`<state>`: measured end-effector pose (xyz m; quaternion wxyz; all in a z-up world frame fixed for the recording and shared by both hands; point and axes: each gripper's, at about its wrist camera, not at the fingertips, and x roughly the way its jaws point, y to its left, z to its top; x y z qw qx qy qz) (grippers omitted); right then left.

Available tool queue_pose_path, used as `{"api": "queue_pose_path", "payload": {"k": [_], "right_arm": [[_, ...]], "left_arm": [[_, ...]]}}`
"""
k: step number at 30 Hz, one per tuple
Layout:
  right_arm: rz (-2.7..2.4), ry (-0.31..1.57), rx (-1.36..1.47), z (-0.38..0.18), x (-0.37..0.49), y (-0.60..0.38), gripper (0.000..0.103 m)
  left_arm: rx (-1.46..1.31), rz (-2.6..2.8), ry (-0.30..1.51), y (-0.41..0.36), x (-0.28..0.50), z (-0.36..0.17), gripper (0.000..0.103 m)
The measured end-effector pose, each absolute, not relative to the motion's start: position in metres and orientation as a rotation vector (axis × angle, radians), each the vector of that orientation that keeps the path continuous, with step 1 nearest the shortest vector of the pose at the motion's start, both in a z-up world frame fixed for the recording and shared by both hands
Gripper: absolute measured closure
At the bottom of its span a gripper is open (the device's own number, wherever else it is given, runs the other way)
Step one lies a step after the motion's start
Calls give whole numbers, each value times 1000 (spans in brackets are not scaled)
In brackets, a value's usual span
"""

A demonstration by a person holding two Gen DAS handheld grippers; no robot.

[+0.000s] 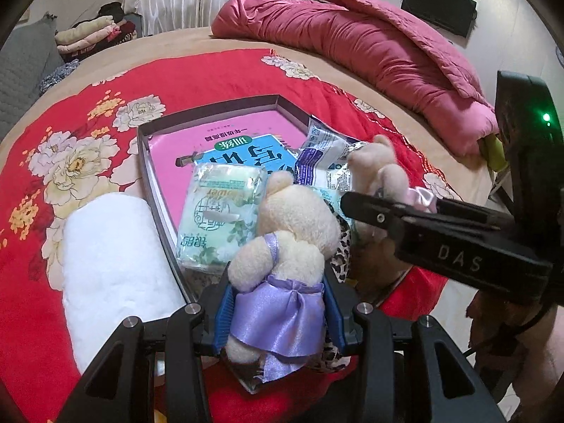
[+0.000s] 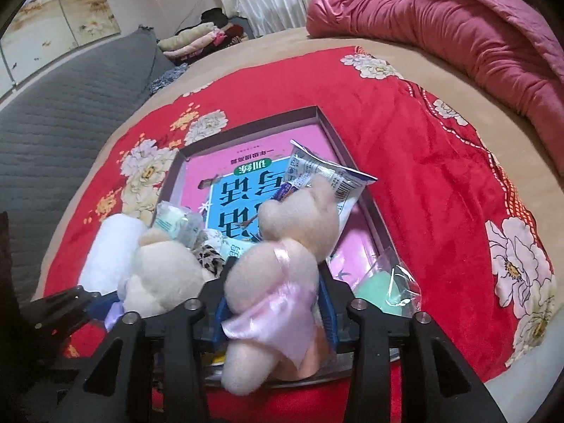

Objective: Organize soft objects
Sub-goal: 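Carry both teddy bears over the pink tray with both tools, then open both tools to release the teddy bears into the tray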

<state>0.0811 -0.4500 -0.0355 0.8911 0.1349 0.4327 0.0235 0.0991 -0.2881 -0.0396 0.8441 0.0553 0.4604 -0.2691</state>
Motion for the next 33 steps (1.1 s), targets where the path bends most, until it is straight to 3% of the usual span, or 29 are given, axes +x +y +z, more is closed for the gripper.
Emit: {"api": "queue_pose_path", "payload": {"k": [2,5,17,33], "right_arm": [[48,901,277,-39,82,-448,58],[26,898,249,-41,80,-446,46],[-53,763,224,-10,47,-444,37],[-91,733,262,4,28,-443,36]], "left_arm": [[119,-571,964,-288,99,-40,59],[120,-575,958,-288,99,-40,59],[101,-580,955,-288,101,-39,58],[104,-576,939,-285,96,-27,55]]}}
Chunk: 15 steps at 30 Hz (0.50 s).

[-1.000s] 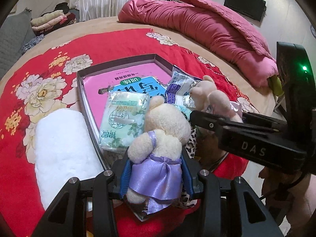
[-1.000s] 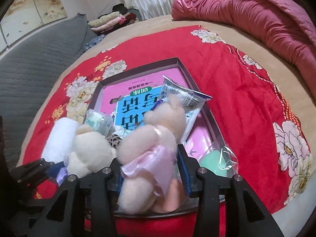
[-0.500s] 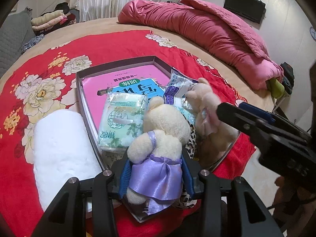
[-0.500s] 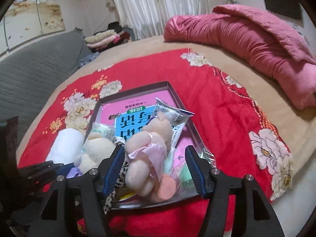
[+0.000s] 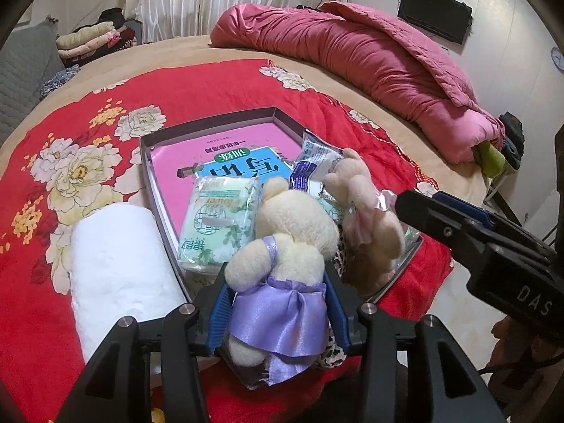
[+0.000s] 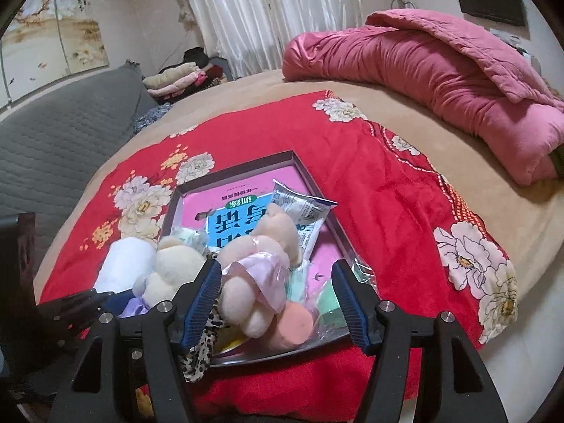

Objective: Organize soft objects
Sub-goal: 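Open both tools to release the teddy bears into the tray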

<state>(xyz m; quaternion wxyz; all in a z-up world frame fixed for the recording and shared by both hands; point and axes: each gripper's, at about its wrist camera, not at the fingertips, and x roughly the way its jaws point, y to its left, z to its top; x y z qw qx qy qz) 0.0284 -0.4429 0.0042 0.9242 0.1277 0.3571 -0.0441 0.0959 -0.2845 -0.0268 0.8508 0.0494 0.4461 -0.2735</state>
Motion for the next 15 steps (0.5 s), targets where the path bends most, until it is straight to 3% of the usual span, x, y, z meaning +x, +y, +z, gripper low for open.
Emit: {"api": "queue_pose_path", "payload": {"k": [12,15], "right_arm": [[-113,757,271,1,24,-447,36],[-113,769,267,-2,25,-446,36]], "left_arm": [[86,-545,930,-272,100,-24,53],[81,-538,911,-269,100,-22,48]]}}
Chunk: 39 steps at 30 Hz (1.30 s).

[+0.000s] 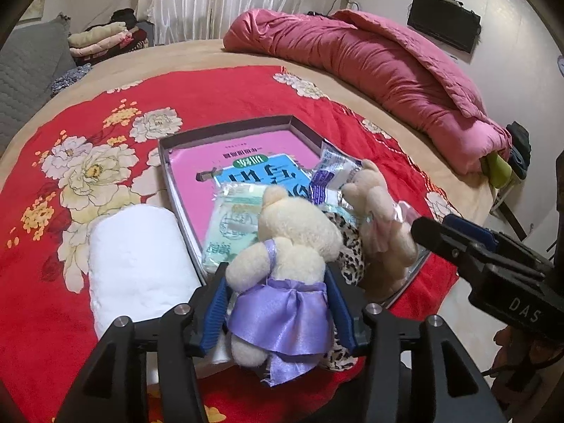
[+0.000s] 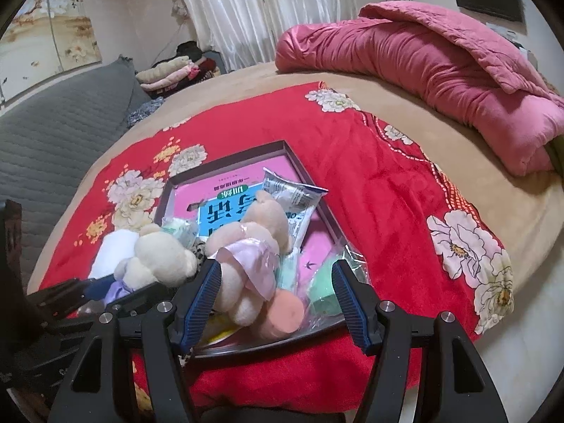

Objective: Organize soft objects
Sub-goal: 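Open both tools to release the teddy bears into the tray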

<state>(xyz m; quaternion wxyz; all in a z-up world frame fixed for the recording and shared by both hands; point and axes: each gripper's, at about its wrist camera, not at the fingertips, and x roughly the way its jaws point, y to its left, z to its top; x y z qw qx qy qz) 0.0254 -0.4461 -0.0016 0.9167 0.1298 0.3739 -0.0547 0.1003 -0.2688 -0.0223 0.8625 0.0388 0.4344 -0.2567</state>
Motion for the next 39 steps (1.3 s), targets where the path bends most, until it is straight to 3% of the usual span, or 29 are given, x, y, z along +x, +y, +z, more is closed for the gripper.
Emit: {"api": "queue_pose_path", "payload": {"k": [14,22,39], "right_arm": [[-130,772,245,-6,27,-446,35],[-141,754,189,1,24,-436,29],[-152,713,187,40,-29,-381,26]], "left_arm": [[63,-559,903,-268,100,-21,44],[54,-548,879,-260,91,-9,40],[9,-477,855,-190,39,25,38]]}}
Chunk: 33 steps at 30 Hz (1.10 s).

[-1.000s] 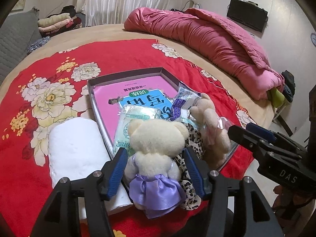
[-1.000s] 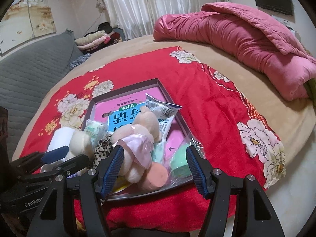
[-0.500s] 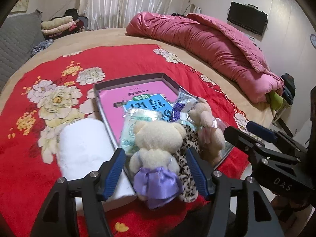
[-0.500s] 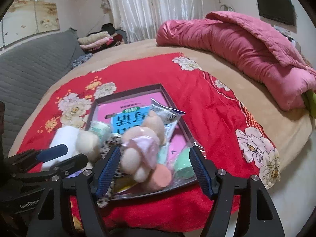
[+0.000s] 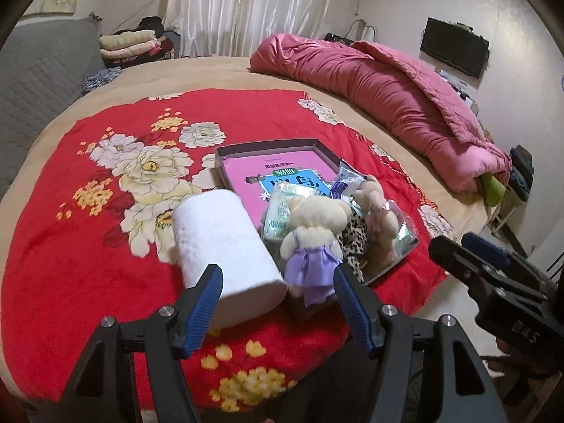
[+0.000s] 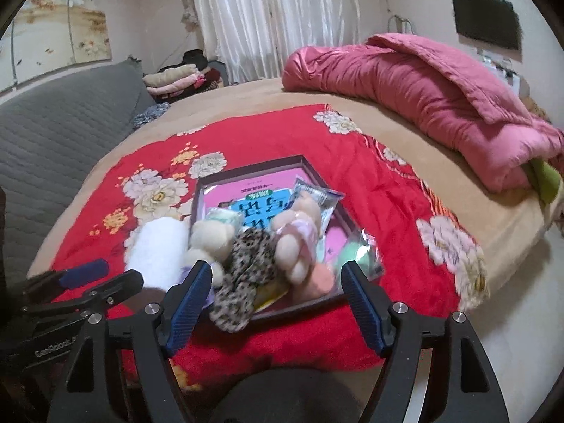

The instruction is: Organize soft objects

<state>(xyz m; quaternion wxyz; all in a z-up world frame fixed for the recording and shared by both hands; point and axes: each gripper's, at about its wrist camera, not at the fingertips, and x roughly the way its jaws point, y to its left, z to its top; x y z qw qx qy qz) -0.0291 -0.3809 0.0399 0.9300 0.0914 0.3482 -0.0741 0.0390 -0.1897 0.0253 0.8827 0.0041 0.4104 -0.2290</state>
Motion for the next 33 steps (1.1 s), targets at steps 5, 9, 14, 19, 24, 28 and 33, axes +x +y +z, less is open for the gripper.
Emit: {"api": "queue_pose_path", "payload": {"k": [5,9,14,19,24,28,33], "right_arm": [[-135,699,249,53,-55,-360,26],[-117,682,250,65,-70,-338,26],[-106,689,231,67,-86,-320,26],[-117,749,177,57,-88,-308,26],[-123,744,159,58,-97,-303,26],[-118,746,157,59,-105,-301,26],[-126,740,131,60,-113,-299,26]], "left_arm": [[-11,-479,857,-178,24,28,38],[-14,-461,859,-166,11,30,38],[-21,-450,869,-152,-3,31,38],[-9,-442,870,-141,-16,28,38],[2,-446,880,-138,-25,28,38],[-9,-456,871,-136,-30,33,38],[-23,-446,865,-133,-33,37,38]]}}
